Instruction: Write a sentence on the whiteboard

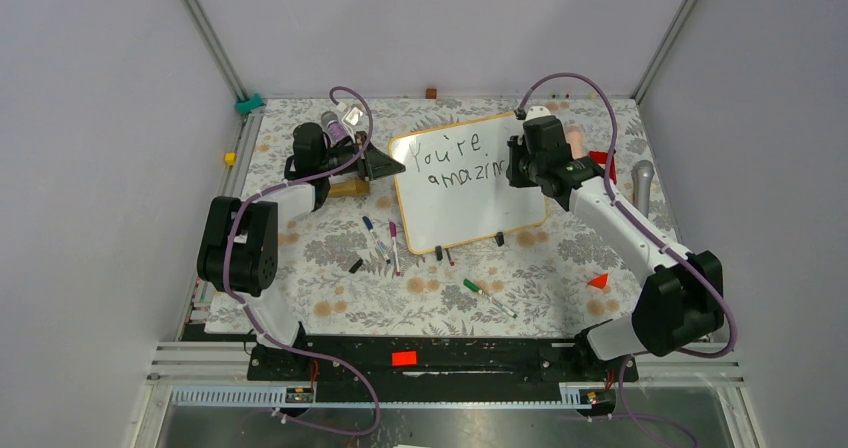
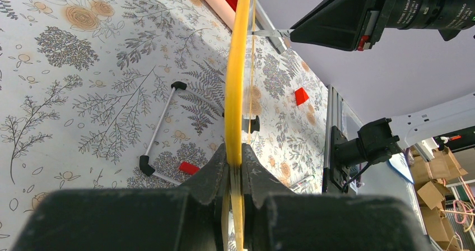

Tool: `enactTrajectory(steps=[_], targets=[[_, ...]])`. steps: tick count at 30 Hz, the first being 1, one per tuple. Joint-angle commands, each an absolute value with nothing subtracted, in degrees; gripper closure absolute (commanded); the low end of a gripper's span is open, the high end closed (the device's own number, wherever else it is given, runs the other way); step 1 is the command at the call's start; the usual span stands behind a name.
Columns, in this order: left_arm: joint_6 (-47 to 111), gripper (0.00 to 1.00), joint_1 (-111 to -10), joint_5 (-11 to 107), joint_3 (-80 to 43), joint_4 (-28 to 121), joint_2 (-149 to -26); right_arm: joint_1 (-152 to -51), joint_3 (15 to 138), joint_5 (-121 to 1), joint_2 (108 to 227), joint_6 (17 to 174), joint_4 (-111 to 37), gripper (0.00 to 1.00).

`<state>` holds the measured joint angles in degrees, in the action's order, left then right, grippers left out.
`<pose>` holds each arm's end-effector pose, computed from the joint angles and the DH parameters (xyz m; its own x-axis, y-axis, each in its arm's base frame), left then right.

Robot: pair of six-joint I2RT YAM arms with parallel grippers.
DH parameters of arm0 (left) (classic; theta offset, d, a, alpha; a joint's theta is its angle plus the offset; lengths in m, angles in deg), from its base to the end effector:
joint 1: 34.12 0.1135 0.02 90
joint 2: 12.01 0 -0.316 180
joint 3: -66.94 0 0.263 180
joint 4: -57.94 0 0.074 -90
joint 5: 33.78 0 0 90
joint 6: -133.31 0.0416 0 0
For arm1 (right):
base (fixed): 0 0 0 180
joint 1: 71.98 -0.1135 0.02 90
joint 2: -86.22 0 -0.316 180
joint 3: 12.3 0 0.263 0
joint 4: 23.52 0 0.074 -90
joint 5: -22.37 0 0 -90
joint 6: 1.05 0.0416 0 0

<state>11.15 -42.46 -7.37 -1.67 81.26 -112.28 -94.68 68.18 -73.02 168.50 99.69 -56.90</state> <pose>0.3822 -0.0937 0.2730 -0.6225 -0.1480 -0.7685 0.7205 0.2749 -0.6366 0.3103 0.1256 0.3519 -0.5806 -0.0418 -0.8131 -0.2088 0.9729 0.0991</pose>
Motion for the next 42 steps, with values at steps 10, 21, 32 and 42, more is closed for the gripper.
enactTrajectory(steps=[10, 21, 32, 42], targets=[[15.0, 1.00, -42.8, -9.8, -3.4, 83.4, -112.3, -93.1, 75.5, -74.6, 171.8, 98.5, -56.0, 1.00], [14.9, 1.00, -42.8, -9.8, -3.4, 83.6, -112.3, -93.1, 70.7, -73.6, 169.5, 99.7, -56.2, 1.00], [14.7, 1.00, -42.7, -9.8, -3.3, 83.7, -112.4, -93.1, 64.8, -71.4, 167.1, 101.6, -55.7, 1.00], [14.8, 1.00, -42.8, -9.7, -3.4, 83.7, -112.5, -93.1, 63.7, -68.0, 165.7, 102.9, -53.0, 1.00]])
